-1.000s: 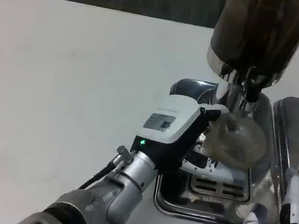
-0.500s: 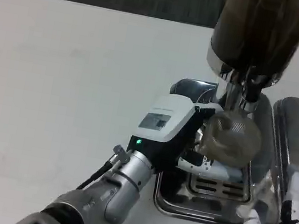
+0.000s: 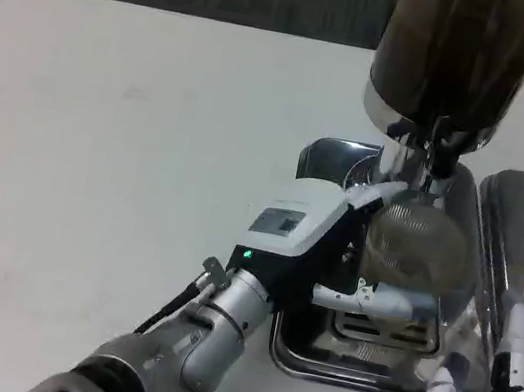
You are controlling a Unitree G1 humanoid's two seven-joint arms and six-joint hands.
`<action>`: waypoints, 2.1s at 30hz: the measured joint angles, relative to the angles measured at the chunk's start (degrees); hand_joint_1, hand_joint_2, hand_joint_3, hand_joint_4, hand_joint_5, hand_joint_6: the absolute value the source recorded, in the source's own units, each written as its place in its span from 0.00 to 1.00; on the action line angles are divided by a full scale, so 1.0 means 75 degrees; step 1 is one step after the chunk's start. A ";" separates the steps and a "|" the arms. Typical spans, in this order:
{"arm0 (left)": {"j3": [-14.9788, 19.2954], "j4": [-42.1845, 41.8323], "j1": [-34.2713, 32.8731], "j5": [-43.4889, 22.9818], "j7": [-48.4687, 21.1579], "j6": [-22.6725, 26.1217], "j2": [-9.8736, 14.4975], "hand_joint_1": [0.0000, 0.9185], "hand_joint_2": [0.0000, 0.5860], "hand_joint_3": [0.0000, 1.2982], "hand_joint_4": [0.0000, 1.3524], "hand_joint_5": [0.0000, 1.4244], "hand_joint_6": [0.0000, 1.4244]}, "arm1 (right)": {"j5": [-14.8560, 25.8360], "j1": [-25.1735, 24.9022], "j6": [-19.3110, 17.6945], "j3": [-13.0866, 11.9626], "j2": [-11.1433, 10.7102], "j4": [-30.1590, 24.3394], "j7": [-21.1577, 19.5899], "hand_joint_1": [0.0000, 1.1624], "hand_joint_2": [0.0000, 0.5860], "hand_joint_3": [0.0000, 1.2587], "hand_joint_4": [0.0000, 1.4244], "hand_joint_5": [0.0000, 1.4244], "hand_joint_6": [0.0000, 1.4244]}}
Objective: Grasp the cup under the faucet to collect the drink, then remove the cup.
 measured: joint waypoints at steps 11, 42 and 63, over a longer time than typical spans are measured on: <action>0.0140 -0.0036 0.0180 -0.0073 0.0085 -0.0300 0.0284 0.06 0.00 0.08 0.09 0.29 0.26 | 0.0233 -0.0218 -0.0092 -0.0045 -0.0095 0.0055 0.0047 0.00 0.88 0.04 0.00 0.00 0.06; 0.2019 -0.2837 0.1861 -0.2634 -0.1689 -0.2574 0.1504 0.00 0.02 0.00 0.00 0.10 0.06 | 0.1109 -0.1133 -0.0634 -0.0663 -0.0768 0.0418 0.0732 0.08 0.69 0.00 0.00 0.00 0.02; 0.2804 -0.6382 0.2354 -0.7654 -0.8666 -0.0841 0.1748 0.00 0.09 0.00 0.00 0.08 0.05 | 0.1454 -0.1390 -0.0988 -0.0687 -0.0828 0.0789 0.0913 0.20 0.58 0.00 0.00 0.00 0.01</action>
